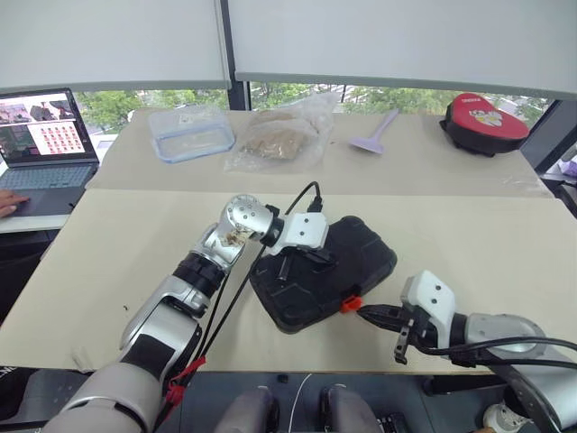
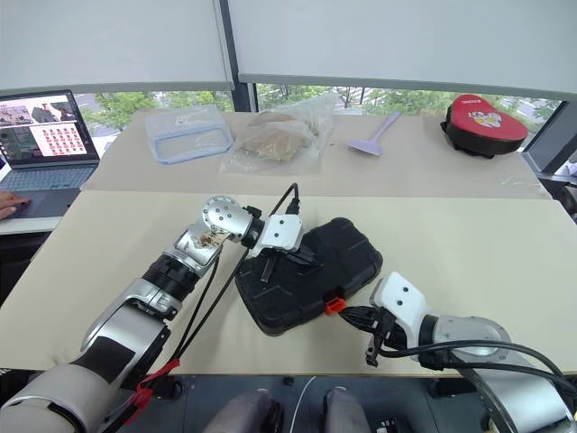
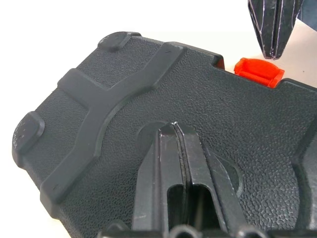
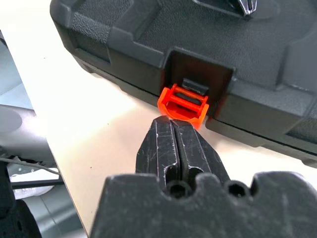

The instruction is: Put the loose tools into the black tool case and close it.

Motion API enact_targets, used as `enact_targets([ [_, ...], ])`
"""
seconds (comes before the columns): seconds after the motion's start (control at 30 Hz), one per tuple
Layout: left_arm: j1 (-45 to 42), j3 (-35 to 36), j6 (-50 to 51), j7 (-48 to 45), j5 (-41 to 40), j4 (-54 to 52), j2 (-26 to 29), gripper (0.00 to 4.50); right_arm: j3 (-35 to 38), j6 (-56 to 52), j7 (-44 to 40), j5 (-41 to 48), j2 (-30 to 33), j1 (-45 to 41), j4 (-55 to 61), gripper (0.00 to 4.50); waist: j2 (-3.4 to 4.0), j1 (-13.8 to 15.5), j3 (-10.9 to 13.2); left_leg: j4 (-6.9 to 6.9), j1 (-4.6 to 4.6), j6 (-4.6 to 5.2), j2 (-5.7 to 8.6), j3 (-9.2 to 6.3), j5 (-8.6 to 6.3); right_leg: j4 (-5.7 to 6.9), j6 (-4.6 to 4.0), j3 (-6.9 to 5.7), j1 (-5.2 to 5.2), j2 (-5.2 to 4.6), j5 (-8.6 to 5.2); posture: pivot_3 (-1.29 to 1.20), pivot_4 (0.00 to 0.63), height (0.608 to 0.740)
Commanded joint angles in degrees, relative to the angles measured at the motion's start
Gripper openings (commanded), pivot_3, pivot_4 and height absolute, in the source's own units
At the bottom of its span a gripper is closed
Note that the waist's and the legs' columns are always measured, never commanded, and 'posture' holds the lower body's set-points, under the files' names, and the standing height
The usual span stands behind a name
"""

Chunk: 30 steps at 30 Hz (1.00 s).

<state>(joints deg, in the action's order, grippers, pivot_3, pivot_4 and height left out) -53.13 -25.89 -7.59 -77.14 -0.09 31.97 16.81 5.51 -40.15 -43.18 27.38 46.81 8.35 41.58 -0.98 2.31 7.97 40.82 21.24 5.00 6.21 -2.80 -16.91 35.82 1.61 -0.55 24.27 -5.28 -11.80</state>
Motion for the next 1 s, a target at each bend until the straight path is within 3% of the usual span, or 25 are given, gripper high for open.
enact_targets([
  [0.03, 1.4, -1.8, 0.8, -0.2, 3.4, 2.4, 1.0, 0.02, 5.7, -0.5, -0.4, 2.3, 0.9, 2.3, 2.9, 0.00, -0.01, 0.1, 0.0, 0.00, 0.00, 0.00, 0.00, -0.01, 0.00, -0.01, 0.01, -0.01, -0.01, 0.00, 0.00, 0.00, 0.150, 0.722],
  [0.3, 0.9, -2.0, 0.6, -0.3, 3.5, 2.5, 0.0, 0.02, -1.8, 3.4, 1.0, -4.1, -0.5, 5.3, -1.3, 0.00, -0.02, 0.0, 0.0, 0.00, 0.00, 0.02, 0.00, 0.00, -0.01, -0.03, 0.03, 0.00, -0.01, -0.01, -0.02, 0.00, 0.150, 0.722],
  [0.67, 0.9, -3.0, -0.8, -0.5, 4.5, 2.3, -1.4, 0.02, -11.0, 2.5, 5.9, -9.6, -6.7, -7.1, -7.1, 0.00, -0.03, 0.1, 0.0, -0.01, 0.02, 0.00, 0.03, -0.02, 0.00, -0.04, 0.06, -0.03, 0.02, -0.02, -0.04, 0.00, 0.150, 0.722],
  [1.0, 1.9, -3.0, -0.6, -0.7, 4.6, 1.2, -1.7, 0.02, -4.0, -4.7, 5.3, -2.6, -7.1, -8.1, 2.0, 0.00, -0.02, -0.3, 0.0, -0.07, 0.21, -0.04, 0.01, 0.00, 0.00, 0.03, 0.04, 0.02, 0.26, 0.02, -0.03, 0.00, 0.150, 0.722],
])
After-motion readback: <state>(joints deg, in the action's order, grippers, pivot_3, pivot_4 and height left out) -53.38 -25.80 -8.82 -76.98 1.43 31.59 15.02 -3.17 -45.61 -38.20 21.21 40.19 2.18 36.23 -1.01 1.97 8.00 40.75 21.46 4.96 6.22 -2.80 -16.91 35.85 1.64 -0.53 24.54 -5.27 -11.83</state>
